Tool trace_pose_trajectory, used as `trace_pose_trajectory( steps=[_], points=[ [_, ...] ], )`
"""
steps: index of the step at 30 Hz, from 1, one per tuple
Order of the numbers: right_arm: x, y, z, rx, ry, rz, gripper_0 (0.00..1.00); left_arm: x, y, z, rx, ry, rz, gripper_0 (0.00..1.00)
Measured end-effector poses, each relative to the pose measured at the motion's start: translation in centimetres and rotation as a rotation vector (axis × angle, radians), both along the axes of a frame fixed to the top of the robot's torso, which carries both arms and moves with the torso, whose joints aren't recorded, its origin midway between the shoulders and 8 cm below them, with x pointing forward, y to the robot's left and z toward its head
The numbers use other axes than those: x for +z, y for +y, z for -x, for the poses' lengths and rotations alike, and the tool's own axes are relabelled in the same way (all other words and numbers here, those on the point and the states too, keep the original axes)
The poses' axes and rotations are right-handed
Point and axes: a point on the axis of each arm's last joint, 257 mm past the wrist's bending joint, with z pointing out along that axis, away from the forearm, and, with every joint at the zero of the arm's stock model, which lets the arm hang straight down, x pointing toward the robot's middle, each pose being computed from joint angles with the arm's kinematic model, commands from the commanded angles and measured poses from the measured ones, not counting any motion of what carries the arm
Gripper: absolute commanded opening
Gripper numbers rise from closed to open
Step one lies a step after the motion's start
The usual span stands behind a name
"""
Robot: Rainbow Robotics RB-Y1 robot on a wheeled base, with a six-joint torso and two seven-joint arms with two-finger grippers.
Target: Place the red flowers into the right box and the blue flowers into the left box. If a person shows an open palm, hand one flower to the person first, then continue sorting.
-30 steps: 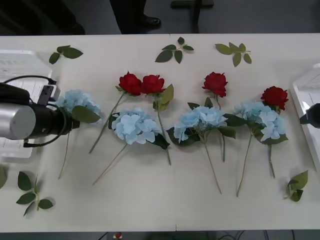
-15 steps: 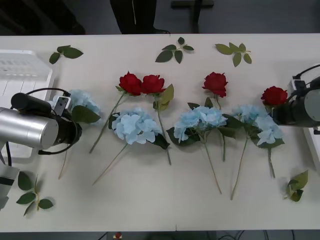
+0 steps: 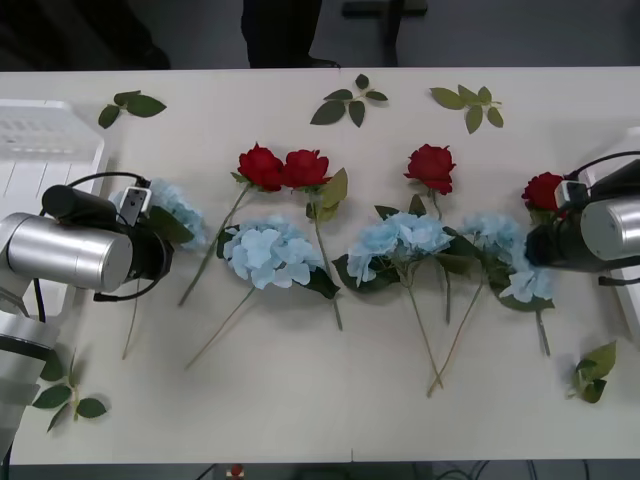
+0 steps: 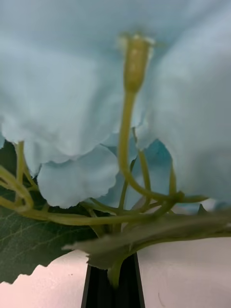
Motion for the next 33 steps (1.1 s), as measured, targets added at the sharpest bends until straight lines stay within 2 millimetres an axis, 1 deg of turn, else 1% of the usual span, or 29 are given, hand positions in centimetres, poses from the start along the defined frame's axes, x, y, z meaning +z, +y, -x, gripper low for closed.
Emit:
trace_pose_trajectory(
  steps=[1,3,4,7,11,16,18,21,23,24,25,26,27,28,30,33],
  points=[
    [0.0,0.2,-0.2,0.003,-0.008,0.001,0.4,0.1,0.1,-0.1,0.001,-0.002,0.0,0.0],
    [-0.1,0.7,-0.7,0.017,-0.028,0.009,0.39,0.8,0.5,-0.3,0.011,-0.005,0.0,0.0],
    [-0.3,1.0,-0.8,0.026,-0.031,0.012,0.39,1.5,0.8,-0.5,0.02,-0.006,0.001,0.0],
    [-1.0,1.4,-1.0,0.043,-0.04,0.016,0.39,4.7,2.7,-0.5,0.069,-0.009,0.005,0.0],
    [-0.9,1.5,-1.3,0.043,-0.044,0.014,0.39,10.2,7.3,0.0,0.181,-0.008,0.04,0.0],
    [-0.8,1.4,-1.4,0.039,-0.046,0.013,0.39,16.6,13.8,0.6,0.303,-0.06,0.087,0.0],
    [-0.7,1.2,-1.6,0.036,-0.056,0.011,0.39,18.7,16.3,0.9,0.349,-0.078,0.088,0.0],
    [-0.8,0.9,-2.1,0.03,-0.076,0.008,0.39,20.9,19.4,1.0,0.409,-0.084,0.089,0.0],
    [-0.6,0.8,-2.3,0.026,-0.081,0.008,0.39,21.7,21.1,0.5,0.435,-0.08,0.09,0.0],
    [-0.5,0.7,-2.5,0.023,-0.081,0.008,0.28,21.9,22.1,0.1,0.444,-0.081,0.091,0.0],
    [-0.4,0.6,-2.6,0.02,-0.081,0.007,0.14,22.0,22.9,-0.4,0.441,-0.088,0.088,0.0],
    [-0.4,0.6,-2.8,0.017,-0.08,0.001,0.11,22.1,23.9,-0.9,0.435,-0.098,0.079,0.0],
    [-0.3,0.7,-2.9,0.015,-0.08,-0.005,0.04,21.8,24.7,-1.3,0.427,-0.102,0.066,0.0],
    [-0.3,0.7,-3.0,0.014,-0.08,-0.007,0.0,21.6,25.5,-1.6,0.414,-0.106,0.048,0.0],
    [-0.3,0.7,-3.0,0.012,-0.08,-0.007,0.0,20.4,27.0,-2.0,0.399,-0.11,0.021,0.0],
    [-0.3,0.6,-3.0,0.011,-0.078,-0.007,0.0,18.3,28.7,-2.4,0.424,-0.119,0.022,0.0]
  ],
)
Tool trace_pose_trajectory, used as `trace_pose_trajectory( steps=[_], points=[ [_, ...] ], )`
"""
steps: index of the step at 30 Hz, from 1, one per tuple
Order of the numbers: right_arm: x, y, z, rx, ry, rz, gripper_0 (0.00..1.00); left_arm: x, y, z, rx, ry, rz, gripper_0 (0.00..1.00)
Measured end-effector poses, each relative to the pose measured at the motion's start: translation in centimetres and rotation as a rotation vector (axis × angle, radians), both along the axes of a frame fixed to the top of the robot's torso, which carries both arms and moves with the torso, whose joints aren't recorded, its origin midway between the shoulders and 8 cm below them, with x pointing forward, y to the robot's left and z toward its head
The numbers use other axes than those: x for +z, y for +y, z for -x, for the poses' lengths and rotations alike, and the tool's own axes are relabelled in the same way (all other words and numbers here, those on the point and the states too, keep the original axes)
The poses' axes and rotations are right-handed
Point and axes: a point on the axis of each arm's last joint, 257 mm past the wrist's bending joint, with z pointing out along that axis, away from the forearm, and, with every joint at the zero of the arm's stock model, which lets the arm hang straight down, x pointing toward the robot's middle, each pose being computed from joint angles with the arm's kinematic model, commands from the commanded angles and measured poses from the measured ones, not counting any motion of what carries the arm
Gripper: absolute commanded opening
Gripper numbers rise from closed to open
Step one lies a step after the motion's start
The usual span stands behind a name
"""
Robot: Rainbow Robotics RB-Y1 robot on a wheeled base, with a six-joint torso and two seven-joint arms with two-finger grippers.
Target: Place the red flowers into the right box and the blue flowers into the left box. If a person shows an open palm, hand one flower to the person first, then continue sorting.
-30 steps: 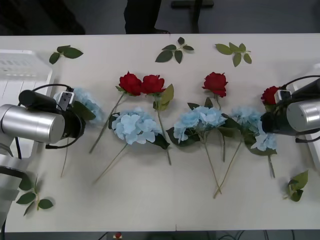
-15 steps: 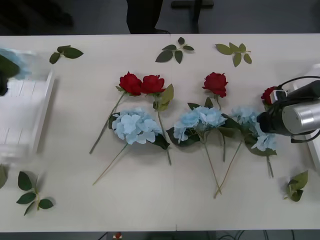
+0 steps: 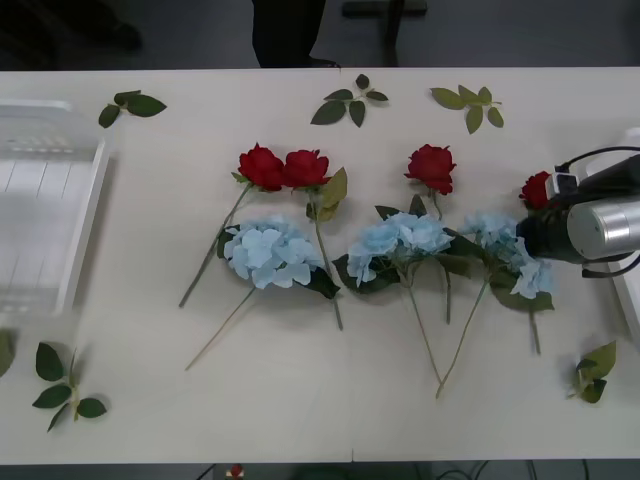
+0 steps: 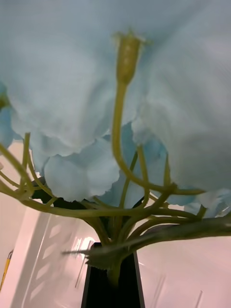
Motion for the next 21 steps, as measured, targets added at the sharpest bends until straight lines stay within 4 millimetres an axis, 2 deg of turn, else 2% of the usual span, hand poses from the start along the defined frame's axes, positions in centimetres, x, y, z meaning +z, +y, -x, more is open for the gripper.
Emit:
trace_pose_trajectory(
  steps=[7,11,12,13,16,20,21],
  points=[
    [0.1,-0.1,0.1,-0.002,0.002,-0.011,0.0,-3.7,2.1,0.4,0.026,0.008,-0.015,0.0],
    [1.8,-1.3,0.6,0.006,0.019,0.029,0.0,-5.8,2.8,1.6,0.025,0.041,-0.039,0.01],
    [2.6,-1.6,0.7,0.013,0.02,0.046,0.0,-6.1,2.8,1.8,0.025,0.047,-0.04,0.06],
    [3.6,-2.0,0.7,0.021,0.015,0.064,0.0,-6.2,2.8,1.9,0.025,0.051,-0.041,0.23],
    [6.6,-2.8,1.0,0.036,0.003,0.093,0.0,-6.3,2.8,1.9,0.025,0.051,-0.041,0.5],
    [10.8,-4.0,2.1,0.023,0.012,0.073,0.0,-6.3,2.6,1.8,0.022,0.048,-0.035,0.6],
    [11.9,-4.5,2.2,0.023,0.009,0.071,0.0,-6.3,2.6,1.7,0.021,0.046,-0.031,0.66]
  ],
)
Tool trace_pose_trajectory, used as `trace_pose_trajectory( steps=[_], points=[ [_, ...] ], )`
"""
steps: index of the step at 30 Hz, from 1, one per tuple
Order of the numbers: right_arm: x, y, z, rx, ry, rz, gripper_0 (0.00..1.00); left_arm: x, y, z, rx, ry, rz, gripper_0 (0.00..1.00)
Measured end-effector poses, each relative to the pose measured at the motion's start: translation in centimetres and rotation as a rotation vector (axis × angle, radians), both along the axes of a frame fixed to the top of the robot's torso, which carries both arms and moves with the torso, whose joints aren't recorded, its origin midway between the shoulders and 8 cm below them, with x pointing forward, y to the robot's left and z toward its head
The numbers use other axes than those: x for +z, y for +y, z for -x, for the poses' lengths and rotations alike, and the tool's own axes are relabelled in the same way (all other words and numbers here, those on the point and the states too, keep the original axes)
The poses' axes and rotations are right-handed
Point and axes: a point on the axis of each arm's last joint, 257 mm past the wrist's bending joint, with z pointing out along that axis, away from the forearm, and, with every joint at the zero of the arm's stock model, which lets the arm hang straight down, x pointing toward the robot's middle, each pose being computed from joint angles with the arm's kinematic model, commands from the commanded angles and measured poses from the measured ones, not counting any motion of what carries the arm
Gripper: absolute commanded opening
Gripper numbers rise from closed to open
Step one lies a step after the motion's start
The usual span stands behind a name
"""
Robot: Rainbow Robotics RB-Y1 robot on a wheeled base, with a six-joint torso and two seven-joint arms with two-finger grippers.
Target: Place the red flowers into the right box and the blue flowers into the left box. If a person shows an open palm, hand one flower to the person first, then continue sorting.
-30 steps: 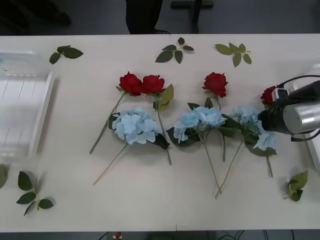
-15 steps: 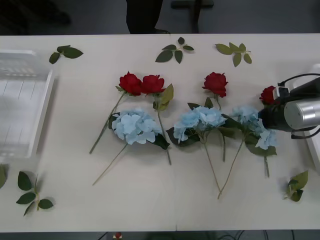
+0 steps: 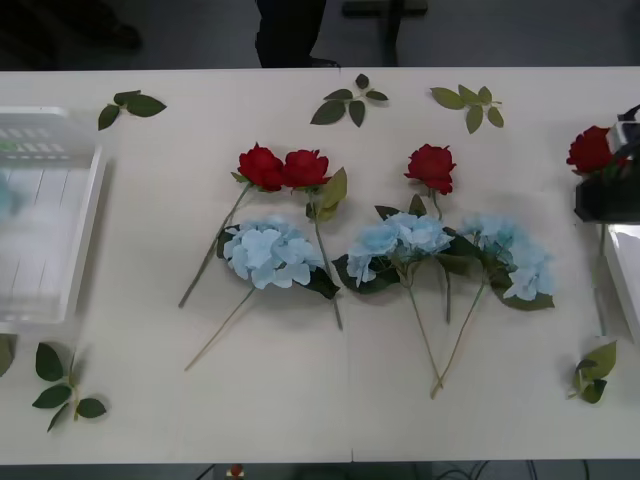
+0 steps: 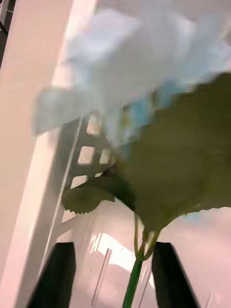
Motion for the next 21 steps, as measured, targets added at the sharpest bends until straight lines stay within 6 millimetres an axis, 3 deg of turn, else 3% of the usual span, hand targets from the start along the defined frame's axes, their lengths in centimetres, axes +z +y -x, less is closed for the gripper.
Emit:
trace_pose_trajectory(
  steps=[6,10,16,21],
  points=[
    [6.6,-3.7,0.8,0.147,-0.039,0.05,0.0,-0.1,-1.0,0.6,-0.012,0.038,0.029,0.82],
    [9.7,-7.0,0.5,0.17,-0.1,0.081,0.0,2.2,-3.0,0.7,-0.041,0.053,0.074,0.83],
    [9.2,-12.4,0.1,0.206,-0.125,0.124,0.0,8.8,-8.1,-1.3,-0.162,-0.018,0.095,0.83],
    [6.9,-15.9,0.2,0.156,-0.128,0.132,0.0,13.1,-14.7,-3.7,-0.331,-0.127,0.112,0.83]
  ],
)
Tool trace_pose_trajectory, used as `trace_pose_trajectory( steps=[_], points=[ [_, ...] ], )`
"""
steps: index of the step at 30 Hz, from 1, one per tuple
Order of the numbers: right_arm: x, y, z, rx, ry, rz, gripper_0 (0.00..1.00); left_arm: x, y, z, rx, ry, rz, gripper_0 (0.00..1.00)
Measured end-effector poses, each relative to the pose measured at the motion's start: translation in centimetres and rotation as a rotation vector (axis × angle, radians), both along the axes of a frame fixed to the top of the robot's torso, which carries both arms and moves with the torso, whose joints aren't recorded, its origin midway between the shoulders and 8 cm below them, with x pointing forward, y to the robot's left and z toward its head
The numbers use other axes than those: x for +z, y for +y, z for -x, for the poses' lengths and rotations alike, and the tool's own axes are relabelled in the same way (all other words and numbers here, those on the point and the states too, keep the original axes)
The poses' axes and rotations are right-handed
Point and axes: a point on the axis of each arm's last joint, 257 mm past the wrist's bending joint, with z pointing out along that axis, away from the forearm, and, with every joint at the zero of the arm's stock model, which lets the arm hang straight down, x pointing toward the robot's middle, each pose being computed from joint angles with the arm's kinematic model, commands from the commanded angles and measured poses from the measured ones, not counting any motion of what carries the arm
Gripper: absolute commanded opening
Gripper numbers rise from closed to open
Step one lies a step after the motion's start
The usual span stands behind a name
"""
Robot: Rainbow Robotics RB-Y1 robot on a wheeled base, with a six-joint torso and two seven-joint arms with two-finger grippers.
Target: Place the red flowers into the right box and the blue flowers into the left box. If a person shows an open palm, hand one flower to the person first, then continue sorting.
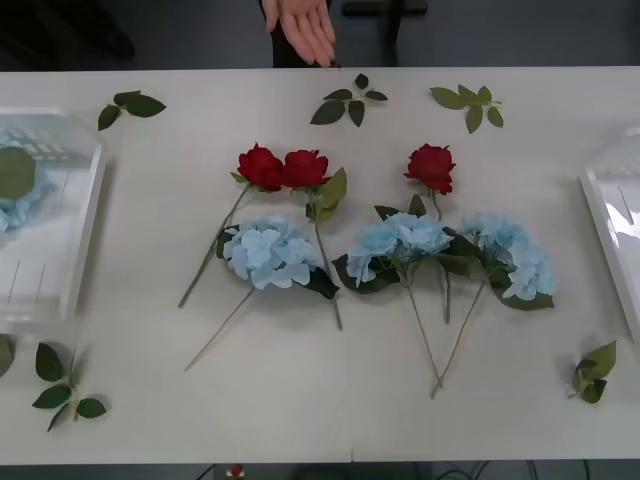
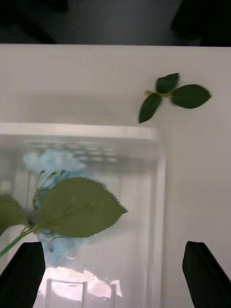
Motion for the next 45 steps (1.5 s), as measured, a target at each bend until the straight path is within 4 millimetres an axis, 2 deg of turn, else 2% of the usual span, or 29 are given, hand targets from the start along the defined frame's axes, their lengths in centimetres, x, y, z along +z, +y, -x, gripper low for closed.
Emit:
trace_pose_trajectory(
  steps=[3,5,7,9,12,15,17,22,26,29,32,35,38,41,45],
  points=[
    [-1.0,-0.5,0.1,-0.009,0.009,-0.003,0.0,0.8,-5.8,-1.6,-0.126,-0.064,0.056,0.83],
    [-1.0,0.3,-0.1,0.005,0.008,-0.025,0.0,0.6,-9.2,-2.5,-0.192,-0.093,0.088,0.83],
    [-0.6,1.7,-0.5,0.028,-0.004,-0.07,0.0,-0.1,-11.8,-3.0,-0.237,-0.094,0.084,0.83],
    [0.6,3.4,-1.5,0.06,-0.044,-0.117,0.0,-1.1,-14.1,-3.1,-0.28,-0.082,0.073,0.83],
    [3.7,6.2,-3.6,0.122,-0.155,-0.152,0.0,-2.1,-16.4,-3.1,-0.32,-0.067,0.064,0.83],
    [6.9,9.6,-5.5,0.2,-0.274,-0.164,0.0,-2.3,-17.1,-3.1,-0.33,-0.065,0.07,0.83],
    [8.8,12.6,-6.6,0.267,-0.356,-0.179,0.0,-2.3,-17.0,-3.1,-0.325,-0.065,0.065,0.83],
    [14.8,20.9,-9.1,0.38,-0.635,-0.242,0.0,-2.4,-16.5,-3.2,-0.315,-0.064,0.052,0.83],
    [18.7,28.4,-9.5,0.469,-0.841,-0.256,0.0,-2.4,-16.5,-3.2,-0.315,-0.064,0.052,0.83],
    [19.3,33.8,-8.9,0.541,-0.928,-0.276,0.0,-2.4,-16.5,-3.2,-0.315,-0.064,0.052,0.83],
    [19.8,38.3,-7.7,0.59,-0.994,-0.324,0.0,-2.4,-16.5,-3.2,-0.315,-0.064,0.052,0.83],
    [20.4,41.4,-6.3,0.638,-1.024,-0.36,0.0,-2.4,-16.5,-3.2,-0.315,-0.064,0.052,0.83],
    [21.7,43.6,-4.8,0.687,-1.055,-0.367,0.0,-2.4,-16.5,-3.2,-0.315,-0.064,0.052,0.83],
    [23.3,44.8,-3.6,0.72,-1.113,-0.342,0.0,-2.4,-16.5,-3.2,-0.315,-0.064,0.052,0.83],
    [23.8,45.3,-3.0,0.743,-1.129,-0.318,0.0,-2.4,-16.5,-3.2,-0.315,-0.064,0.052,0.83]
  ],
)
